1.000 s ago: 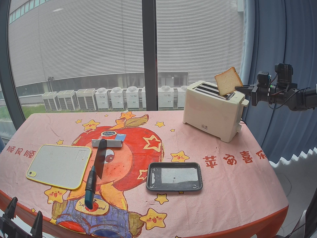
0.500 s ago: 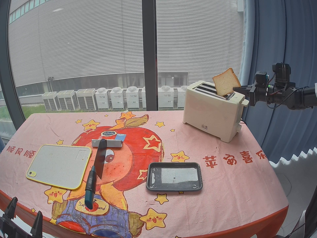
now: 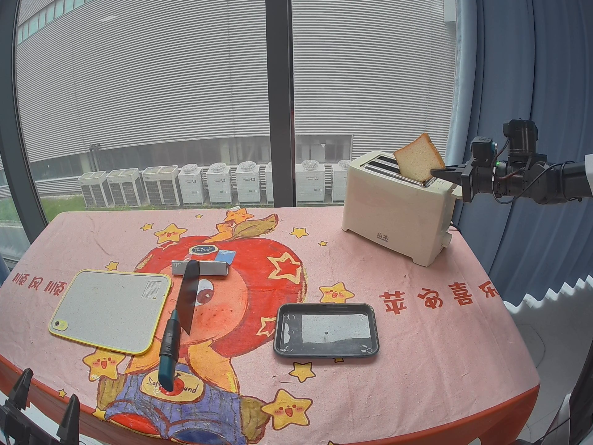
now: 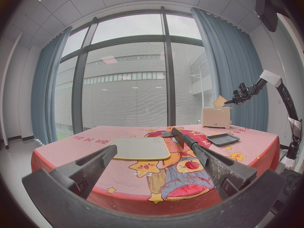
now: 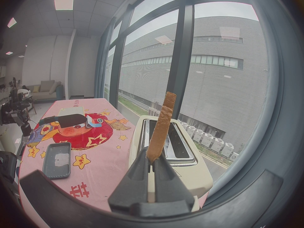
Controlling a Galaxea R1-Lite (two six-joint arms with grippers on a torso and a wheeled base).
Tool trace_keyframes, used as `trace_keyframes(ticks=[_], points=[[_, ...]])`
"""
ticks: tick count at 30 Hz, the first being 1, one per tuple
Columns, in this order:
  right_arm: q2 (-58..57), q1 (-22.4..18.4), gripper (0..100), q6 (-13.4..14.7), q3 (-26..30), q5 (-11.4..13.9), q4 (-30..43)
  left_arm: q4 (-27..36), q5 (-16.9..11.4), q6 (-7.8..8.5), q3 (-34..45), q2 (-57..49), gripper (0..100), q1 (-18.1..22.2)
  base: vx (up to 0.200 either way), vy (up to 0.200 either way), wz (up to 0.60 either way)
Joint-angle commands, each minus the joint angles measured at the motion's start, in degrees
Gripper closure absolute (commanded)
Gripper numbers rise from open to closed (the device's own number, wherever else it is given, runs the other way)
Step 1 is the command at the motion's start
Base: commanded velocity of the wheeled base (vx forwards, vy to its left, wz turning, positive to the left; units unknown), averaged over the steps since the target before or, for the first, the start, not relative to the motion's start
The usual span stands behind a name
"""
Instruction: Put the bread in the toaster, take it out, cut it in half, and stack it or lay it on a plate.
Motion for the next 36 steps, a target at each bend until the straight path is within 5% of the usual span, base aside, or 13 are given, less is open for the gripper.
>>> trace_keyframes(ticks=[1, 23, 24, 36], points=[[0.83, 0.49, 100, -0.03, -1.75, -0.28, 0.38, -0.01, 0.00, -0.07, 1.01, -0.93, 0, 0.00, 0.000, 0.000, 0.00], [2.15, 1.80, 100, -0.03, -3.16, -0.80, 2.93, -0.01, 0.00, 0.02, 1.01, -0.93, 0, 0.00, 0.000, 0.000, 0.00], [2.06, 1.80, 0, -0.03, -3.24, -0.89, 3.02, -0.01, -0.09, 0.02, 1.01, -0.93, 0, 0.00, 0.000, 0.000, 0.00], [-0.58, 1.37, 0, 0.59, -3.07, -3.70, 3.11, -0.01, 0.00, 0.02, 1.01, -0.93, 0, 0.00, 0.000, 0.000, 0.00]])
